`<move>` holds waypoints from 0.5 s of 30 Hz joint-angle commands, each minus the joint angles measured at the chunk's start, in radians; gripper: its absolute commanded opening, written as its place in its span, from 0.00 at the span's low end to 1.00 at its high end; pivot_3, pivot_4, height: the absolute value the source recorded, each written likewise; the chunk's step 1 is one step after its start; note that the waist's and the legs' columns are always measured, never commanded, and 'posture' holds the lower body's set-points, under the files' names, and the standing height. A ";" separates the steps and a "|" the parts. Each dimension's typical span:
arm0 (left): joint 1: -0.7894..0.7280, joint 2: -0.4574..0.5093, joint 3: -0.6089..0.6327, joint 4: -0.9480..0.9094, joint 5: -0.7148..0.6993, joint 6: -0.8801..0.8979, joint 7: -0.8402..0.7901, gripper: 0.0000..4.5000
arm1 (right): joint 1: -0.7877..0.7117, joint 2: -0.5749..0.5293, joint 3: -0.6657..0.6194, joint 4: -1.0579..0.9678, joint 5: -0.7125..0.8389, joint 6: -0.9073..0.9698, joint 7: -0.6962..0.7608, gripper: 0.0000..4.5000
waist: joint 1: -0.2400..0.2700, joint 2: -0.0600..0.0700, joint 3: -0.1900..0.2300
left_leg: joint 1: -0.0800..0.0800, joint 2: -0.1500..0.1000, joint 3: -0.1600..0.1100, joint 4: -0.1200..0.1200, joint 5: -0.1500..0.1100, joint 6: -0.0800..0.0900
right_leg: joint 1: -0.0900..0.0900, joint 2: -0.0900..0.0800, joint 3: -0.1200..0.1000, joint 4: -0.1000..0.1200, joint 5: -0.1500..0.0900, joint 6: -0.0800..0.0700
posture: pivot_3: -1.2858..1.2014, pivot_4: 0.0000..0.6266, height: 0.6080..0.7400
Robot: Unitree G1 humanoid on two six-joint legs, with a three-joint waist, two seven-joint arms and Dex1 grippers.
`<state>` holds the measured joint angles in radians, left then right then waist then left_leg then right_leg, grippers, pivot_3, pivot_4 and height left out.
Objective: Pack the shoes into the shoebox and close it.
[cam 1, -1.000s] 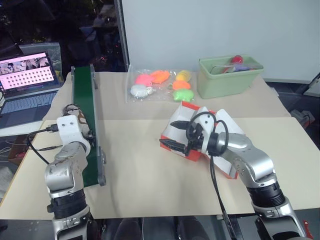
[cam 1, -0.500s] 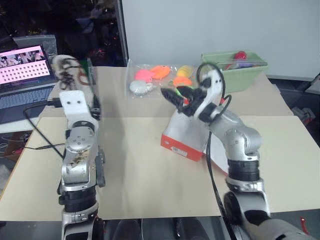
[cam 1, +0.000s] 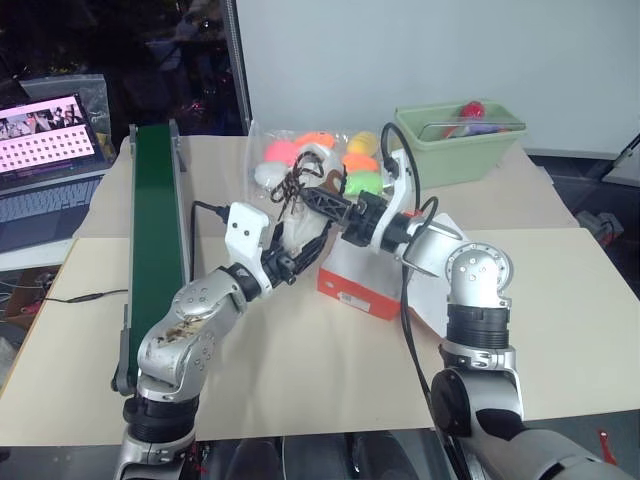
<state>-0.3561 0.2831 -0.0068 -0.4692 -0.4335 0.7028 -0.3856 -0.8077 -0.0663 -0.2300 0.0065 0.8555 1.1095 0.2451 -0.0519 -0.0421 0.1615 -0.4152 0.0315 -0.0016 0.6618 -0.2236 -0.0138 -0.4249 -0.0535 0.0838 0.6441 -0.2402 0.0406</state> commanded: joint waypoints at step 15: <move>-0.059 0.009 -0.023 0.023 0.030 -0.044 -0.003 0.62 | -0.026 0.132 -0.064 -0.051 0.106 0.030 -0.113 0.11 | 0.006 0.000 0.000 | -0.001 0.000 0.000 0.000 0.000 0.000 | 0.000 0.000 0.000 0.001 0.000 0.000 | 0.52 0.24 0.92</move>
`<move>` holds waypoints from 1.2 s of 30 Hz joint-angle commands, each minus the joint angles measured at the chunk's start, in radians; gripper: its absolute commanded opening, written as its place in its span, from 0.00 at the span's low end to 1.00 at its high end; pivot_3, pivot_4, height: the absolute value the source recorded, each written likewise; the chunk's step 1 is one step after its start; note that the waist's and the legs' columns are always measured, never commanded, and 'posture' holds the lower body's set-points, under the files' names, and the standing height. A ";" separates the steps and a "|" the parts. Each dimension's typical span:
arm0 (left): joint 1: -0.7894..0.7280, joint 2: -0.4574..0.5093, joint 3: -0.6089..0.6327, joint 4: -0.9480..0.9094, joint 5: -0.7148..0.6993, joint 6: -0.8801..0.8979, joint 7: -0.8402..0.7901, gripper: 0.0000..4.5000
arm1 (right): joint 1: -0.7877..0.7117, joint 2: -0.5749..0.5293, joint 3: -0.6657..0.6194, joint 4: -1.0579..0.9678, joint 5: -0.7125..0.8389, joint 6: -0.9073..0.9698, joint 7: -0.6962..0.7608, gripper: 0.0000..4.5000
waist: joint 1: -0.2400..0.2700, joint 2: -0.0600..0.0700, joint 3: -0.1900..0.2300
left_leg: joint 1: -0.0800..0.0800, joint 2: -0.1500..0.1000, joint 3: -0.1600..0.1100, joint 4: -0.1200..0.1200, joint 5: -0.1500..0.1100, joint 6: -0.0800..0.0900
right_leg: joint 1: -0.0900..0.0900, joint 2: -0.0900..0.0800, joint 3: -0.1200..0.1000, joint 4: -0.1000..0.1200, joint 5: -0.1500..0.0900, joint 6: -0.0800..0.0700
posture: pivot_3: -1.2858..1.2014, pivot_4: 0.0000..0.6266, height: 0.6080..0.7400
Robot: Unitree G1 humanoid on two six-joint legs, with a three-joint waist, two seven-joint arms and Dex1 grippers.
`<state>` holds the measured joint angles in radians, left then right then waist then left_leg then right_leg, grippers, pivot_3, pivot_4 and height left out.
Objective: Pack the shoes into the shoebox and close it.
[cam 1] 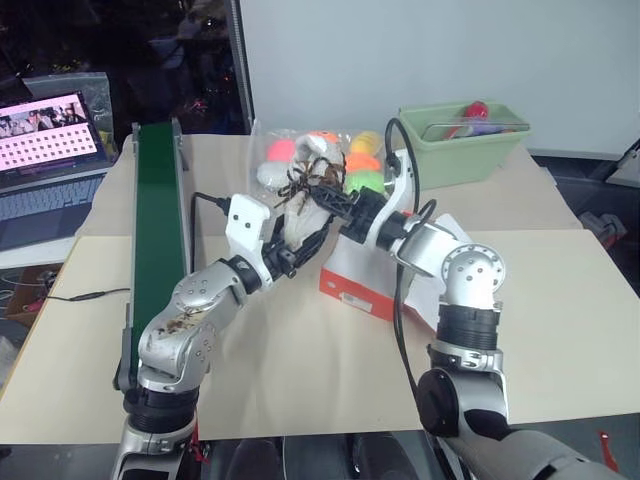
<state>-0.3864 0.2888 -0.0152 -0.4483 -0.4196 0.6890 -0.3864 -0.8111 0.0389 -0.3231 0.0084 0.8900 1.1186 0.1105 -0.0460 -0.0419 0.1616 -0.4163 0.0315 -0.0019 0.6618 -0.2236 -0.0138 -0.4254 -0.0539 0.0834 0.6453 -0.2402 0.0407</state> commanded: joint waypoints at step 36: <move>0.037 0.192 -0.179 0.043 0.081 -0.261 -0.379 0.99 | -0.097 -0.252 -0.322 -0.097 -0.269 0.496 -0.511 0.10 | 0.002 0.010 0.004 | -0.004 -0.001 0.000 0.000 0.002 0.002 | -0.002 -0.001 -0.002 -0.003 0.000 0.000 | 0.52 0.24 0.92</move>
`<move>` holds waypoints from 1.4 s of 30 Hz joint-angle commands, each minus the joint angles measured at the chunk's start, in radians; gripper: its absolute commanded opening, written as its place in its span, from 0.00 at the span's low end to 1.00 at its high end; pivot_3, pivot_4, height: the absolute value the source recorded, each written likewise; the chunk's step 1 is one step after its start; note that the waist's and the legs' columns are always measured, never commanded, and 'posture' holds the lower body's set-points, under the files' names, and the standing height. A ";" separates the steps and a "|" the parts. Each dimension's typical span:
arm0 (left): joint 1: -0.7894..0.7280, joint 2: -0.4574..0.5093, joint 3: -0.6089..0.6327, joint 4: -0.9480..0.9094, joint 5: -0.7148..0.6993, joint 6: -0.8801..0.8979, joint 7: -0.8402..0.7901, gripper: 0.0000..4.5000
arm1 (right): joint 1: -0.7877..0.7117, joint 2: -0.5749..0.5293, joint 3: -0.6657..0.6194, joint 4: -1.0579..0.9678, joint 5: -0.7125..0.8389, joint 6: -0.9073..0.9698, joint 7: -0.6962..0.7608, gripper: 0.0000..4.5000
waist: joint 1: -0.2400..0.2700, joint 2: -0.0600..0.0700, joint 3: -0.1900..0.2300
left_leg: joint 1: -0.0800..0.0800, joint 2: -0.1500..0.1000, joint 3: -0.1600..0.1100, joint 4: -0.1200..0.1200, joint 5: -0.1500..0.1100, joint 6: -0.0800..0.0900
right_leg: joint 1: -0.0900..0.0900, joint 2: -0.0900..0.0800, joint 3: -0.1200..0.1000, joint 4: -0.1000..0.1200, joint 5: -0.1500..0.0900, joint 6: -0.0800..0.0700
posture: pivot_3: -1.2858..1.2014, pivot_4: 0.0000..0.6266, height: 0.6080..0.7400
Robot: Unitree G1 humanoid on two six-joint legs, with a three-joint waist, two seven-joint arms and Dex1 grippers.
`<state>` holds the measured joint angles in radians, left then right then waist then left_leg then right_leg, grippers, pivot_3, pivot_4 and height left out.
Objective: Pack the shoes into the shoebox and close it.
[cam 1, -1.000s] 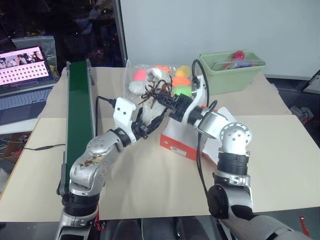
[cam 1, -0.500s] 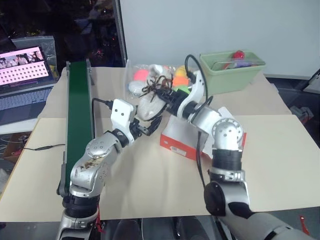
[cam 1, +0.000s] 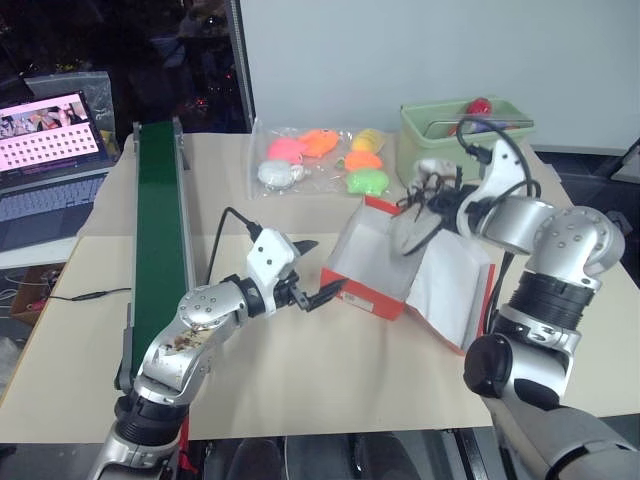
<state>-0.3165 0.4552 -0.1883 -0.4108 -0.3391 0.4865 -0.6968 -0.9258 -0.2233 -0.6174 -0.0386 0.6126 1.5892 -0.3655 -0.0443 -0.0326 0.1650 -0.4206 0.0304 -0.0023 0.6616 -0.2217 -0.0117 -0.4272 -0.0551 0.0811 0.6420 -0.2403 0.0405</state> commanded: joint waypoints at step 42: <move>-0.111 -0.099 0.131 0.094 0.120 -0.007 0.246 1.00 | 0.036 -0.219 0.670 -0.299 -0.177 -0.476 0.737 0.72 | -0.001 0.003 0.002 | 0.000 0.000 0.000 0.000 0.000 0.000 | 0.000 0.000 0.000 0.000 0.000 0.000 | 0.52 0.24 0.92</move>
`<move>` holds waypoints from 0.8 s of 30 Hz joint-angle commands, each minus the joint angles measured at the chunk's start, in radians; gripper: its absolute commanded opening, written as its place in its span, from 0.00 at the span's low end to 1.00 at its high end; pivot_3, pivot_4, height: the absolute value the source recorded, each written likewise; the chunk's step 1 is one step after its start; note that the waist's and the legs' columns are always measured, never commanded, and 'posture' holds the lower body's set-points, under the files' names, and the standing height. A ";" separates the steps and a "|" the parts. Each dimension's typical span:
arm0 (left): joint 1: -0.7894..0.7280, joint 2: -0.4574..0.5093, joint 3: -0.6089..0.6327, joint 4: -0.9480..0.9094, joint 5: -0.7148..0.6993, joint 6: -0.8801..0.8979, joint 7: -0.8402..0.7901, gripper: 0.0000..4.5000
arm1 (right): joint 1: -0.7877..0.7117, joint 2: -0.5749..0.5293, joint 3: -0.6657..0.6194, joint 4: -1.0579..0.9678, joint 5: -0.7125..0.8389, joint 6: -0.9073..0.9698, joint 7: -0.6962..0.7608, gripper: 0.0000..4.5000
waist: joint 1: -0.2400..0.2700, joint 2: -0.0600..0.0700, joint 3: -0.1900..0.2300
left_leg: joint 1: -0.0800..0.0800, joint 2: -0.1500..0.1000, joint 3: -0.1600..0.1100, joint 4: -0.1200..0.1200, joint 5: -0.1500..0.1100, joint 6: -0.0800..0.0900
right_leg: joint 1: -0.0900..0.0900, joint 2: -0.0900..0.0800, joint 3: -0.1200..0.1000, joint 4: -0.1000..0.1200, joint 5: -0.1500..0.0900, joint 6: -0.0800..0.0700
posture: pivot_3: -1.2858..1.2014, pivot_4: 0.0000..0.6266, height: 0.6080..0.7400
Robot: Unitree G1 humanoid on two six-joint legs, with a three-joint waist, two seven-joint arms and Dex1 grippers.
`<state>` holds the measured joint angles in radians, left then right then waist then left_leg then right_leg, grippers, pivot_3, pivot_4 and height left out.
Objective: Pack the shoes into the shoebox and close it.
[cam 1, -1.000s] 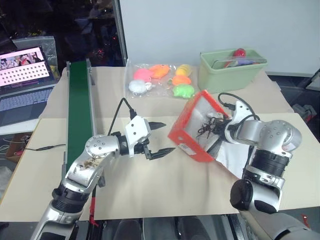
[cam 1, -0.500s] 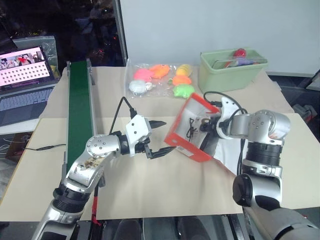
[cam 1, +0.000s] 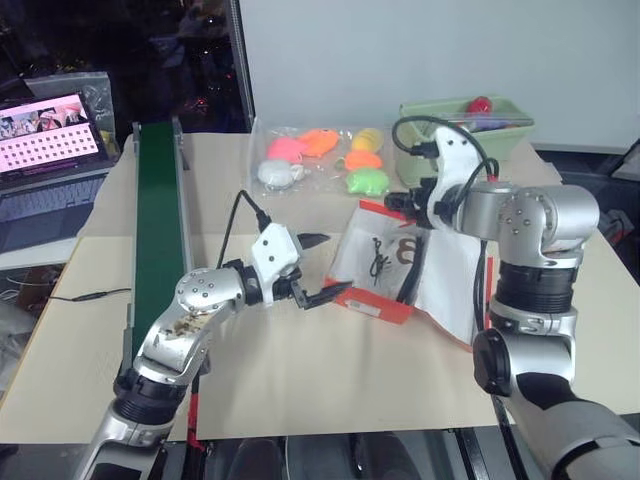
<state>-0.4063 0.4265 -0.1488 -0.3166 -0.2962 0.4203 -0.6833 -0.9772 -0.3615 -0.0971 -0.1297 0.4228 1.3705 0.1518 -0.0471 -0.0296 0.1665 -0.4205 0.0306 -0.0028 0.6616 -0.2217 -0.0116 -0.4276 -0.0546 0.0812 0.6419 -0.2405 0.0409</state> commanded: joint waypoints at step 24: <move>0.128 -0.141 0.402 -0.013 0.329 0.338 0.731 1.00 | 0.555 -0.124 0.272 -0.230 0.042 -0.869 0.732 0.99 | 0.011 -0.002 0.000 | 0.004 -0.002 -0.007 0.006 -0.001 0.000 | 0.007 -0.003 -0.008 0.003 -0.001 0.002 | 0.52 0.24 0.92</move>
<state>-0.2819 0.2737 0.2534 -0.2978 0.0292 0.7454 0.0542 -0.4197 -0.4914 0.1833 -0.3285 0.4501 0.5233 0.8749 -0.0363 -0.0313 0.1666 -0.4165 0.0286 -0.0097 0.6675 -0.2224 -0.0113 -0.4207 -0.0580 0.0737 0.6454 -0.2412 0.0425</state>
